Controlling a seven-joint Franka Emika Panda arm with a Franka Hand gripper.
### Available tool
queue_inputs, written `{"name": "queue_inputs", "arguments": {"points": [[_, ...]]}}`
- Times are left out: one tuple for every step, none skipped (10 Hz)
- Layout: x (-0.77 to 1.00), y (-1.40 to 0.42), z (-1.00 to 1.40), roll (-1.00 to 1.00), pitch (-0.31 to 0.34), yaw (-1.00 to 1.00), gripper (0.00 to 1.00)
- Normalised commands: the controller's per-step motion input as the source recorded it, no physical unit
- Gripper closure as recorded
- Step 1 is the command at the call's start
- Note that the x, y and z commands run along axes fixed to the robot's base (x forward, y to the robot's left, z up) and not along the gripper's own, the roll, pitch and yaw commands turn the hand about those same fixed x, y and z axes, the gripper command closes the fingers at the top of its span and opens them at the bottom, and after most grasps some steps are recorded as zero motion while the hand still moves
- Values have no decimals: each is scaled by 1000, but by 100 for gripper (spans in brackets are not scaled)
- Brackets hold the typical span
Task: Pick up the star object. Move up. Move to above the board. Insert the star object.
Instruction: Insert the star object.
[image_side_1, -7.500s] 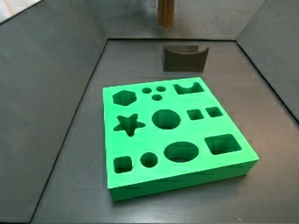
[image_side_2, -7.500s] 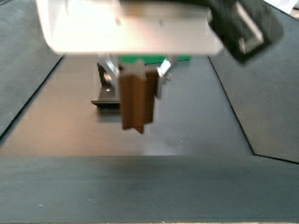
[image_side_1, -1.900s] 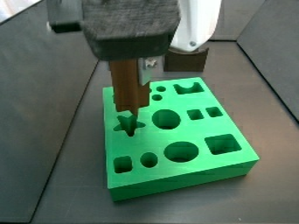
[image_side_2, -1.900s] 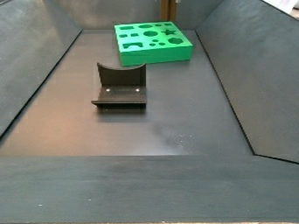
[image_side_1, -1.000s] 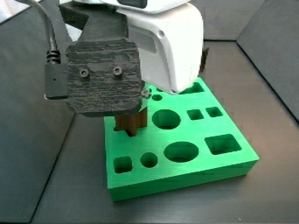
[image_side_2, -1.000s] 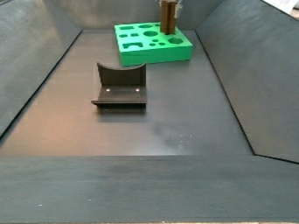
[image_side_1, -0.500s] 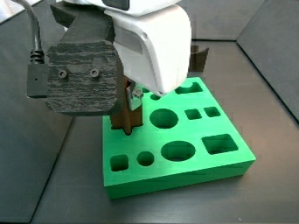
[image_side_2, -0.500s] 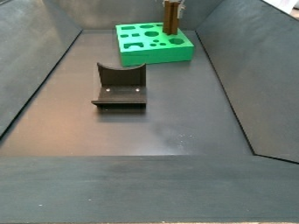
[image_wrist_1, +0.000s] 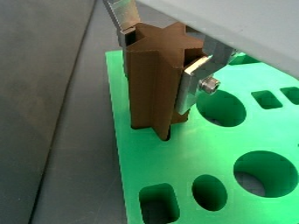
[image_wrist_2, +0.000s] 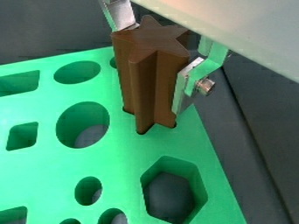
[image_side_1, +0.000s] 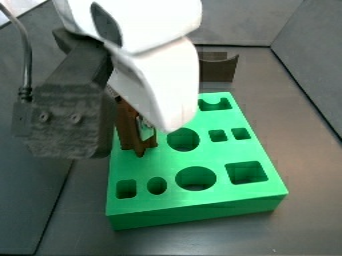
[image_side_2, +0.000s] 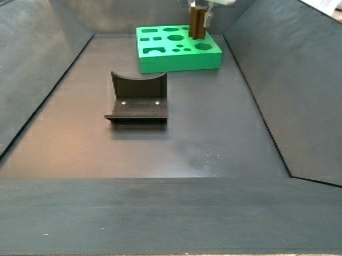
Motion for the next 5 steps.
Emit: {"name": "queue_inputs", "arguments": {"points": [[257,0,-994,99,-67,-63,100],[317,-3,-963,141,0,0,100],[303,-51,-966,127,54,0,100],[317,-40,-1000,0,103,0,100],[337,-77,-846,0,189,-9,100]]}}
